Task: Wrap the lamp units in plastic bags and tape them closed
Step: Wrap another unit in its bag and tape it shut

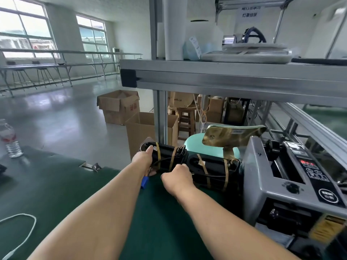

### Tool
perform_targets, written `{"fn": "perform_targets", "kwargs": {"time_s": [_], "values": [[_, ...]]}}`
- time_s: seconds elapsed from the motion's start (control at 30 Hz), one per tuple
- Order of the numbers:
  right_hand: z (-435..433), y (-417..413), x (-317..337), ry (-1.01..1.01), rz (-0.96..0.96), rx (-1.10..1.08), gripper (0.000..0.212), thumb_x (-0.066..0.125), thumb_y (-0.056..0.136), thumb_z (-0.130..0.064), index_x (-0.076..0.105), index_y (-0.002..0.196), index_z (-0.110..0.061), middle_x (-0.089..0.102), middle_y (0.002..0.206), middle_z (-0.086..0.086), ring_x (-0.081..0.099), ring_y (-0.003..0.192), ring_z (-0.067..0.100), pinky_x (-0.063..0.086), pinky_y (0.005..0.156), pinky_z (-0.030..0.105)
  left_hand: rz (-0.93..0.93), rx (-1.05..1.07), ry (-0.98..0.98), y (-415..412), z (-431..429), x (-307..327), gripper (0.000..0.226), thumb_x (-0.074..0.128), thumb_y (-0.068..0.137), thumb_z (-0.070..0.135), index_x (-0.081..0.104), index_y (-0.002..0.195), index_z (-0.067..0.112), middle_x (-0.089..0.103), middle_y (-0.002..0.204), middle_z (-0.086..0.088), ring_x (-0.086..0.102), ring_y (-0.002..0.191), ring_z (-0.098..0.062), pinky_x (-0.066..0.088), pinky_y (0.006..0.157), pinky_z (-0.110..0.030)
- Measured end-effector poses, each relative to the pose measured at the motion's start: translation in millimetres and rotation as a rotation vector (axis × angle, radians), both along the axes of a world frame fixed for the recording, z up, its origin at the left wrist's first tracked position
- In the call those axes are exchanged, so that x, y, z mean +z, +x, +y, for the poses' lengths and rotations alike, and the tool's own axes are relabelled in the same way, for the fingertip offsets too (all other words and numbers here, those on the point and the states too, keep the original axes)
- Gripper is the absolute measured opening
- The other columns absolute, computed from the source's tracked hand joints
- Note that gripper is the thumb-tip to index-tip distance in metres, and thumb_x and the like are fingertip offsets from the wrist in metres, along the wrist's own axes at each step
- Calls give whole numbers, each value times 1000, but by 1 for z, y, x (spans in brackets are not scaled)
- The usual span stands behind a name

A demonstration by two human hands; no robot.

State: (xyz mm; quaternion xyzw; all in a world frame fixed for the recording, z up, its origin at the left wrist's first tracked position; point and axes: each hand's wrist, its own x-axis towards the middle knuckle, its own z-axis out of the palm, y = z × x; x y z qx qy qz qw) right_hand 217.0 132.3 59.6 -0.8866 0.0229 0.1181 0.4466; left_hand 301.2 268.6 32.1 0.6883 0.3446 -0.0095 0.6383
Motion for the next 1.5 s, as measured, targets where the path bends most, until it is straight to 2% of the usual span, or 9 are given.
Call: {"fn": "perform_targets", "kwargs": {"time_s": [0.1,0.23,0.33,0.4,0.5,0.67,1.0,1.17,1.5], "values": [[-2,-1,-1,-22,13,18,41,55,92,-13,50,130,1,29,159,12,49,132,30,45,93,30,131,-28,198,1,5,-4,68,47,92,67,57,108,1,65,70,-17,61,42,-27,57,55,-33],[-4,-8,3,-8,42,26,16,53,92,-9,50,107,-7,33,157,14,50,131,31,46,95,31,193,-74,516,-2,10,-10,81,34,90,76,61,98,0,70,99,-19,71,95,-34,57,91,-42],[-8,-10,3,17,3,-7,12,51,88,-7,41,83,-12,48,139,16,49,103,29,42,80,31,167,-60,465,-9,3,-8,82,32,91,76,61,93,0,70,84,-18,71,75,-31,58,74,-35],[-15,-13,5,48,-37,-6,10,51,87,-7,55,96,-10,55,129,13,50,101,26,41,78,27,117,-14,395,-23,-7,-6,79,30,94,72,62,89,0,66,71,-15,63,58,-27,51,60,-30],[-26,-21,12,147,-95,-26,49,52,91,-9,52,140,-10,54,140,9,55,119,25,44,81,21,3,13,487,-51,-24,-1,76,26,100,61,66,97,-3,68,95,-21,63,85,-35,46,73,-37],[-52,-59,36,373,-163,-71,40,51,94,-12,58,133,-16,62,117,-3,61,94,10,51,67,14,-256,61,602,-118,-50,18,51,41,101,39,63,91,-6,60,112,-32,57,100,-45,47,79,-47],[-208,-201,43,513,-320,-215,27,59,96,-17,64,118,-31,68,103,-16,66,98,2,50,70,8,-662,-348,366,-264,-212,74,17,65,91,23,67,86,39,67,95,16,58,80,12,38,67,-14],[-285,-244,49,407,-419,-416,25,62,92,-7,66,107,-26,71,102,-10,65,93,4,50,84,17,-734,-600,315,-288,-302,79,16,66,91,17,68,85,32,69,86,12,59,75,13,40,61,-4],[-393,-296,144,264,-742,-626,36,61,92,-17,65,127,-24,68,120,-14,61,106,-2,45,88,14,-659,-833,-26,-298,-441,134,13,62,91,31,70,95,22,73,85,-2,65,77,-15,53,72,-33]]}}
